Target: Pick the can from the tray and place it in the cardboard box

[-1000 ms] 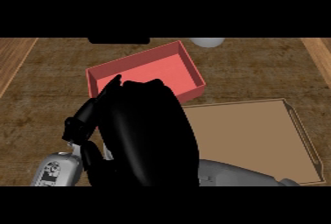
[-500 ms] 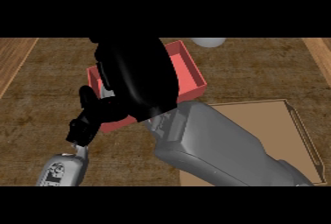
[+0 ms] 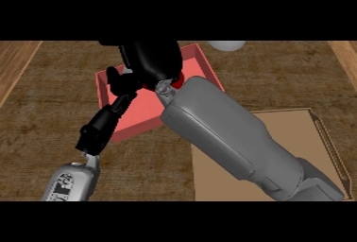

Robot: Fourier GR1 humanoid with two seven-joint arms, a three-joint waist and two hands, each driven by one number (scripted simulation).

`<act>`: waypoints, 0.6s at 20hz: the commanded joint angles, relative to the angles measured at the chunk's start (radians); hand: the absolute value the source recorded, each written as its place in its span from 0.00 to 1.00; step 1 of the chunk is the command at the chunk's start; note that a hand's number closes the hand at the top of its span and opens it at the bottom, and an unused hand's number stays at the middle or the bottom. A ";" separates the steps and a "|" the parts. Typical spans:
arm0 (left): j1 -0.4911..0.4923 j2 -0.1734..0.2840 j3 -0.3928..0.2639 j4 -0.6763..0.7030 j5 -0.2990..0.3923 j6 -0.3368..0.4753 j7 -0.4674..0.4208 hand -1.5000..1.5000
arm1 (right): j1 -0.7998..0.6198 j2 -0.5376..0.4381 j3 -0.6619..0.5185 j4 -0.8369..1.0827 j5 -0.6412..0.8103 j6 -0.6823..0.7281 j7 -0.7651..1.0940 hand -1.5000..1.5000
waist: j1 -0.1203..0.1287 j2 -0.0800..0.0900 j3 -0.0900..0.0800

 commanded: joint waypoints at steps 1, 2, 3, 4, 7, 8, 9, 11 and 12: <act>-0.002 -0.010 -0.024 -0.032 -0.025 0.012 0.034 0.50 | -0.012 0.000 0.031 0.217 -0.002 -0.128 -0.103 1.00 | 0.019 0.005 0.000; 0.004 0.005 -0.012 -0.039 -0.007 -0.012 0.031 0.50 | -0.043 0.000 0.062 0.211 -0.031 -0.107 -0.061 1.00 | 0.012 0.001 0.000; -0.022 -0.020 -0.021 0.061 -0.021 -0.001 -0.046 0.50 | -0.041 0.000 0.139 0.225 -0.088 -0.188 -0.017 1.00 | 0.030 0.008 -0.001; 0.012 0.011 0.006 -0.013 0.002 -0.016 -0.012 0.50 | -0.039 0.000 0.093 0.267 -0.074 -0.154 -0.066 1.00 | 0.017 0.003 0.000; -0.049 -0.024 -0.020 0.017 -0.022 0.003 0.021 0.50 | -0.013 0.000 0.082 0.323 -0.193 -0.179 -0.068 1.00 | 0.033 0.010 0.000; -0.004 -0.020 -0.028 0.021 -0.017 -0.009 -0.030 0.50 | -0.021 0.000 0.033 0.332 -0.237 -0.165 -0.066 0.00 | 0.037 0.011 0.000; 0.022 -0.002 -0.020 -0.056 0.000 -0.020 0.025 0.50 | 0.056 0.000 0.032 0.327 -0.258 -0.176 -0.118 0.00 | 0.035 0.006 0.001; -0.043 0.011 0.007 0.010 0.012 -0.040 -0.010 0.50 | 0.009 0.000 0.040 0.378 -0.341 -0.177 -0.157 0.00 | 0.048 0.014 0.000; 0.005 -0.028 -0.042 0.035 -0.042 0.006 -0.057 0.50 | -0.006 0.000 0.053 0.411 -0.363 -0.179 -0.161 0.00 | 0.049 0.014 -0.001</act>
